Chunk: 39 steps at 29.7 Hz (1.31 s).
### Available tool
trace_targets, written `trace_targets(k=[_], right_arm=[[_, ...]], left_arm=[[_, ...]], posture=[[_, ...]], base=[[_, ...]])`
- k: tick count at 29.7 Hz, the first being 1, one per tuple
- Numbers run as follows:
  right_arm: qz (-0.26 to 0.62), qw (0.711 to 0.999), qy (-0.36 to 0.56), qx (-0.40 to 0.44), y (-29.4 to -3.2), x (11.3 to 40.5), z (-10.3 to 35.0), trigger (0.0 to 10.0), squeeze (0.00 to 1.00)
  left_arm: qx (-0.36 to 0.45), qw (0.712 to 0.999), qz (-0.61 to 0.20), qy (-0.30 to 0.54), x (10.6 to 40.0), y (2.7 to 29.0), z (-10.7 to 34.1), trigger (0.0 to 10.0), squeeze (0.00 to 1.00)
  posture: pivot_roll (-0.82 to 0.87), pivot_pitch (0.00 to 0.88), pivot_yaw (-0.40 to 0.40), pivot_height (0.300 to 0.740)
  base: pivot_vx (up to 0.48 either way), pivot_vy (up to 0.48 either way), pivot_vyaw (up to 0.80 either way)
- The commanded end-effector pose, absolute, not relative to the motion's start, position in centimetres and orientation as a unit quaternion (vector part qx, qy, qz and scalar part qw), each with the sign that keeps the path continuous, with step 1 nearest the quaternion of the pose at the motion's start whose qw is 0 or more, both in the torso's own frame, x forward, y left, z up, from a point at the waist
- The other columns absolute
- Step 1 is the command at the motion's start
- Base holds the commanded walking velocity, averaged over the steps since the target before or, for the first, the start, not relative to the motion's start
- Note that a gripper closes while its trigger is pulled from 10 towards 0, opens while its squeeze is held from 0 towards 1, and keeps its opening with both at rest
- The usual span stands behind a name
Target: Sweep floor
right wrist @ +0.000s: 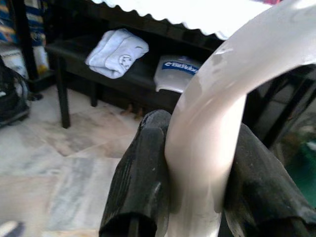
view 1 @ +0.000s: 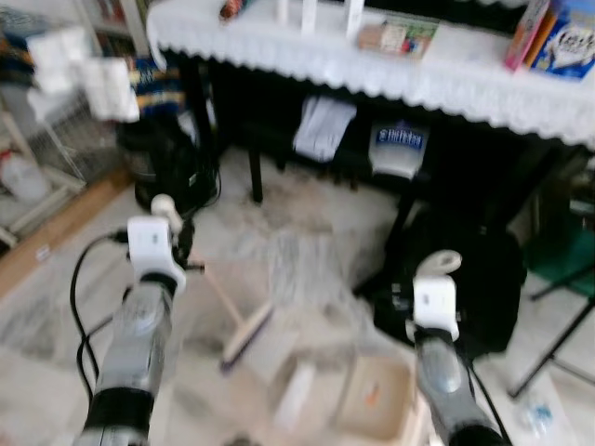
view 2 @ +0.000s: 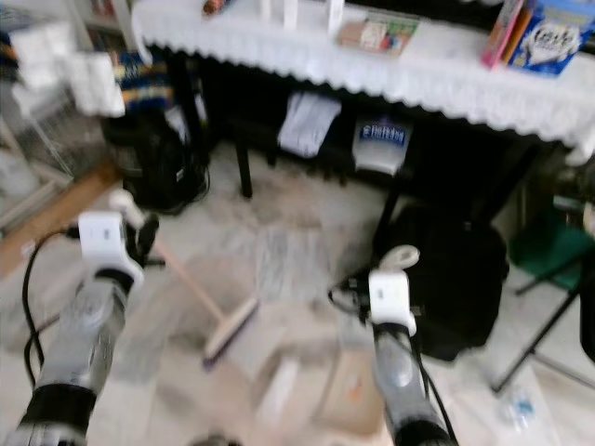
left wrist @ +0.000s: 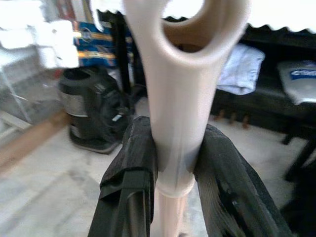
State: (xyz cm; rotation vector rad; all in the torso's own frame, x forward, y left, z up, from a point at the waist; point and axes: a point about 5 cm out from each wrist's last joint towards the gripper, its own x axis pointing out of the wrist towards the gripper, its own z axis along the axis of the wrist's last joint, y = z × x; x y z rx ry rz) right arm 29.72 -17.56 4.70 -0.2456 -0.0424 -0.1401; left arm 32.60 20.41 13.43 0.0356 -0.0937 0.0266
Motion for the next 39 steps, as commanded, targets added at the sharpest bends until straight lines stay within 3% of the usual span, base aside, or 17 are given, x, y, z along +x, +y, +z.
trace_targets(k=[1, 23, 27, 39], right_arm=[[-0.072, 0.99, -0.015, -0.121, -17.9, 29.4, 4.4, 10.0, 0.0], [-0.03, 0.995, 0.0, -0.096, -16.5, 28.6, 3.4, 10.0, 0.0], [-0.021, 0.995, 0.011, -0.096, -16.3, 28.2, 2.8, 10.0, 0.0], [-0.02, 0.994, 0.025, -0.1, -16.4, 27.5, 2.1, 10.0, 0.0]], left_arm=[[0.026, 0.998, 0.018, -0.06, 32.6, 20.6, 13.9, 10.0, 0.0], [0.092, 0.995, 0.045, 0.007, 32.3, 22.4, 12.2, 10.0, 0.0], [0.101, 0.994, 0.019, 0.045, 32.1, 22.3, 11.4, 10.0, 0.0], [0.044, 0.994, -0.037, 0.095, 31.7, 21.1, 10.4, 10.0, 0.0]], posture=[[0.04, 0.124, 0.021, 0.74], [0.05, 0.145, 0.024, 0.74], [0.06, 0.154, 0.028, 0.74], [0.06, 0.179, 0.03, 0.74]], base=[[0.0, 0.0, 0.0], [0.0, 0.0, 0.0], [0.0, 0.0, 0.0], [0.0, 0.0, 0.0]])
